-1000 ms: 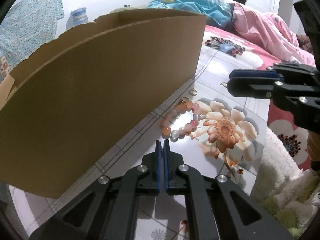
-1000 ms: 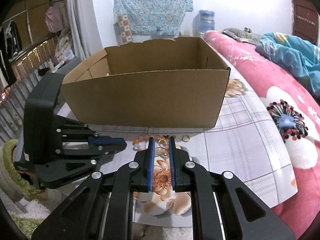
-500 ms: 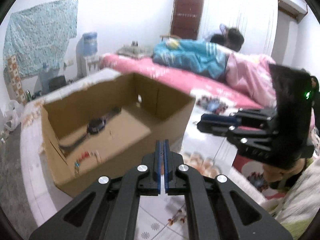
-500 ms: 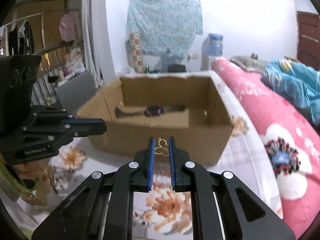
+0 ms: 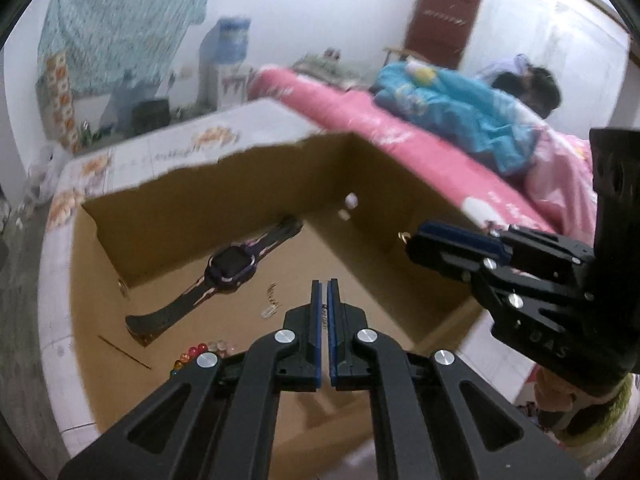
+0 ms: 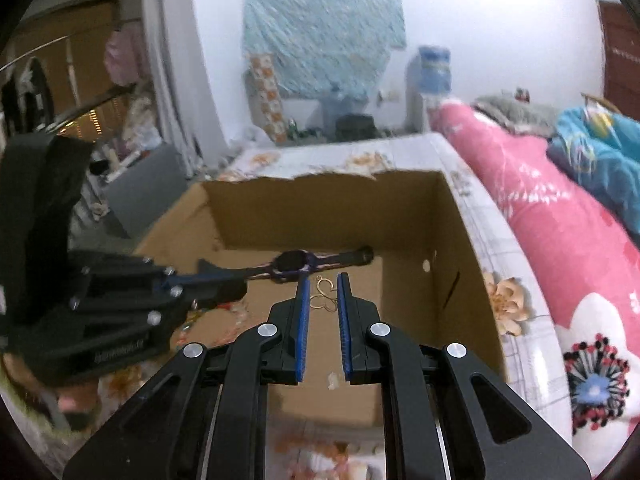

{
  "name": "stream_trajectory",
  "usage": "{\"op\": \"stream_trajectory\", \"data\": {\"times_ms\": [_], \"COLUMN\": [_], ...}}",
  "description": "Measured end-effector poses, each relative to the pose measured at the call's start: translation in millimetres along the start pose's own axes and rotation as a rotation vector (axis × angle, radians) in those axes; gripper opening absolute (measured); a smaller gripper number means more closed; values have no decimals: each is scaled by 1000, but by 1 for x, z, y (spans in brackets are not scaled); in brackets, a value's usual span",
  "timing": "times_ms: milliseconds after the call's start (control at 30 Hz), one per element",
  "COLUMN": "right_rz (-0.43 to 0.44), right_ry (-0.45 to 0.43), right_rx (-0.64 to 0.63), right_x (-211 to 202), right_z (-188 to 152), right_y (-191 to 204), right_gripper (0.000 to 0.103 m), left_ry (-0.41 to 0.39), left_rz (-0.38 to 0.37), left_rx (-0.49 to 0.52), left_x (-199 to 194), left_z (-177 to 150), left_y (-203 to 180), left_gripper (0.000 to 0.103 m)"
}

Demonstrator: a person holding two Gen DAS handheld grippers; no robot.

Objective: Organize jewelry
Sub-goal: 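Open the right tool to drop the charm into the box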

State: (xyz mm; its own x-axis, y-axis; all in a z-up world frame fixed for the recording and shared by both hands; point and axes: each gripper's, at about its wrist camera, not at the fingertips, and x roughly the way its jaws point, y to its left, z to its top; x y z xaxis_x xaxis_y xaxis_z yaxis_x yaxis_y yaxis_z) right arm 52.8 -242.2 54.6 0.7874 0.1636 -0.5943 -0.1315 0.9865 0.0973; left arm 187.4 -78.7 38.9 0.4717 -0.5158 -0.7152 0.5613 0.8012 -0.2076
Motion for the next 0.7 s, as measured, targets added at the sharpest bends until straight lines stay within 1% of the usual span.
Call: {"op": "stream_trajectory", "data": {"times_ms": [133, 200, 233, 267, 300, 333, 367, 533, 700], "right_rz": [-62, -73, -75, -76, -81, -84, -86, -92, -93], "right_ry": [47, 52, 48, 43, 34, 26, 22, -15, -68], "right_rx": [60, 86, 95, 97, 96, 89, 85, 85, 93], "right_x": [24, 28, 27, 26, 24, 21, 19, 3, -20], "right_z": [3, 4, 3, 4, 3, 2, 2, -1, -1], "right_y": [-7, -11, -11, -12, -11, -10, -9, -8, -6], "right_gripper": [14, 20, 26, 30, 31, 32, 34, 41, 51], "left_ry": [45, 56, 55, 51, 47, 39, 31, 10, -27], "left_rz": [54, 77, 76, 75, 80, 88, 93, 99, 113], "left_rx": [-22, -32, -32, -32, -30, -27, -26, -44, -40], "left_x": [21, 24, 24, 23, 21, 20, 18, 10, -8], "left_z": [2, 3, 3, 3, 2, 1, 0, -2, -7], "left_y": [7, 8, 8, 8, 8, 7, 7, 7, 4], "left_gripper": [3, 3, 4, 11, 16, 24, 27, 33, 47]}}
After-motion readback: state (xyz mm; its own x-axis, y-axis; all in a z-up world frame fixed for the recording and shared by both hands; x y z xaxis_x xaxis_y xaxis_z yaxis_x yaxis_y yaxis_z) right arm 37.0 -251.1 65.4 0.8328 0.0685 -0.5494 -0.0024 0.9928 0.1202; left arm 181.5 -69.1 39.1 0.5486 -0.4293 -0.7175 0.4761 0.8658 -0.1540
